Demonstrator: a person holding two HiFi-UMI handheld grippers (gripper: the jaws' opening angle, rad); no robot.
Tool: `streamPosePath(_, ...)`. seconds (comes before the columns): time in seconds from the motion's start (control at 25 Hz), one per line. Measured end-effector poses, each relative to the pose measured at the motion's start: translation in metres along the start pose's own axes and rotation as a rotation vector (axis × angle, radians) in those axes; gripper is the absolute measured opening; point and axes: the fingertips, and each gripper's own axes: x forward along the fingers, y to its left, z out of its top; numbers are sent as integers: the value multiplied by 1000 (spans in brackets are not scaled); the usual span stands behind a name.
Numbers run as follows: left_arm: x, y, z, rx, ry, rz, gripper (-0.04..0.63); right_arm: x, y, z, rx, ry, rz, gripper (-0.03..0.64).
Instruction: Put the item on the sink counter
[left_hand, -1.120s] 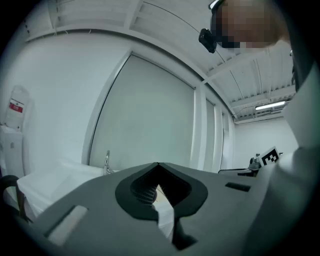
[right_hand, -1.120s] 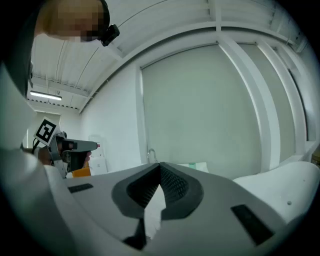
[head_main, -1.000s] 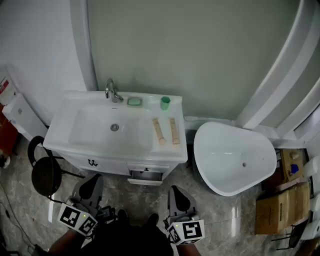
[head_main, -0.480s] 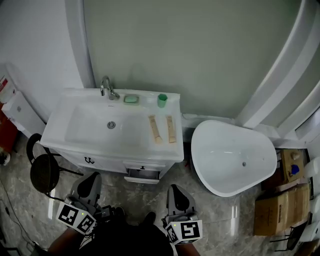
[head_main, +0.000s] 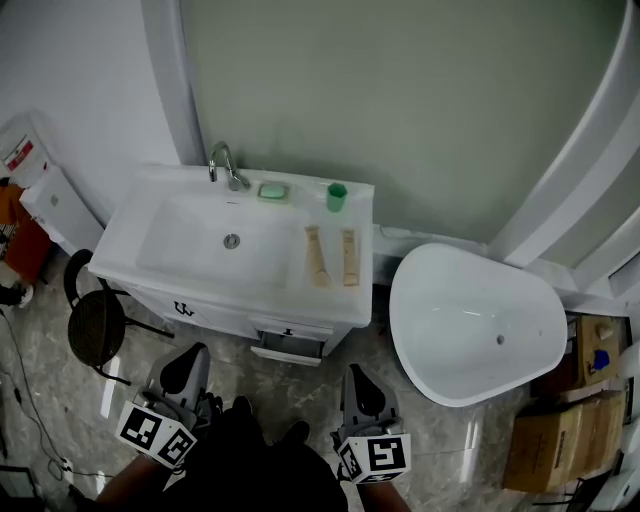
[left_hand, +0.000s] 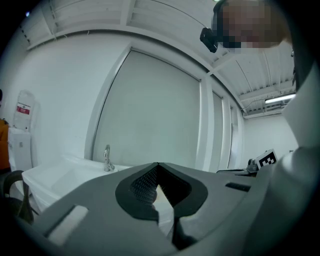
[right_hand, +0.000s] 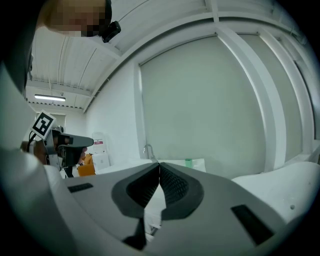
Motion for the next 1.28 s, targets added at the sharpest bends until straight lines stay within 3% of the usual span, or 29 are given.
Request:
streamPosePath(0.28, 28, 28, 1, 28, 20, 9, -2, 39, -11, -10, 2, 39, -32, 6)
streamPosePath(0.72, 100, 120, 5, 34, 58, -83, -2, 134, -5, -8, -38, 109, -132, 8)
streamPosePath(1.04, 142, 190, -8, -1, 116, -124, -2, 198, -8, -24, -59, 185, -200, 9)
streamPosePath(1.28, 168, 213, -22, -26, 150, -113, 0, 239, -28, -56, -55, 271, -206, 45)
